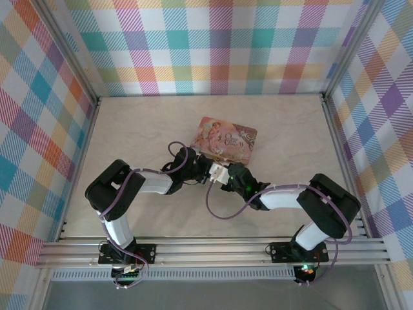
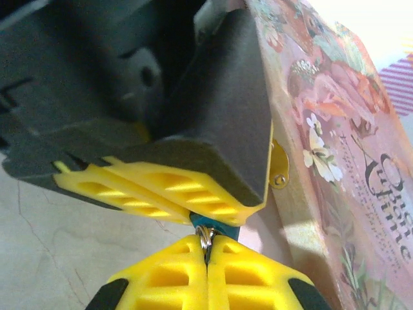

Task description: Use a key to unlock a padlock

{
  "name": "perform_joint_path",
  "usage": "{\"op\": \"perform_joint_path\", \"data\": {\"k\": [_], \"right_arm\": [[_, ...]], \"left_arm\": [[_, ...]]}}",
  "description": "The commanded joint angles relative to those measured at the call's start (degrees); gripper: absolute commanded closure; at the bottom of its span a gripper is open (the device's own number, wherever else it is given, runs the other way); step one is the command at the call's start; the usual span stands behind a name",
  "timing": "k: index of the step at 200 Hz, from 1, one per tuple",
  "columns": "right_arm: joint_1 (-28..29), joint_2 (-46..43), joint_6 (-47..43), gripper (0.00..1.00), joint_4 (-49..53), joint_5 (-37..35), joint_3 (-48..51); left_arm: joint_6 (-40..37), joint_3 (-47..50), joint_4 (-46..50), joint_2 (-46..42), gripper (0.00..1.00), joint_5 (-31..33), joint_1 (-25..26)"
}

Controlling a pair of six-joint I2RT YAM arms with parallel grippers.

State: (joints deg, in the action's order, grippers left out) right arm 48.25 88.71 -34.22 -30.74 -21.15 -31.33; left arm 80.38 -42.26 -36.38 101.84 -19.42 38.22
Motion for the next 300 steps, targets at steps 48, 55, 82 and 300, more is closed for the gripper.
{"op": "perform_joint_path", "data": {"k": [48, 55, 82, 300], "right_arm": [[0.00, -1.16, 24.27, 1.00, -2.95, 0.84, -1.82], [0.00, -0.98, 25.92, 1.00, -3.38, 0.84, -1.59], [0.00, -0.56, 32.59, 1.00, -4.88, 2.38, -0.47], [-3.25, 0.14, 63.02, 1.00, -14.72, 11.31, 8.61]], "left_arm": [[0.21, -0.72, 0.39, -1.48, 1.00, -2.62, 1.16], [0.16, -0.76, 0.44, -1.41, 1.00, -2.64, 1.11], [0.13, -0.72, 0.43, -1.08, 1.00, -2.51, 1.09], [-12.62, 0.81, 23.20, -18.33, 0.49, 3.10, -4.86]]}}
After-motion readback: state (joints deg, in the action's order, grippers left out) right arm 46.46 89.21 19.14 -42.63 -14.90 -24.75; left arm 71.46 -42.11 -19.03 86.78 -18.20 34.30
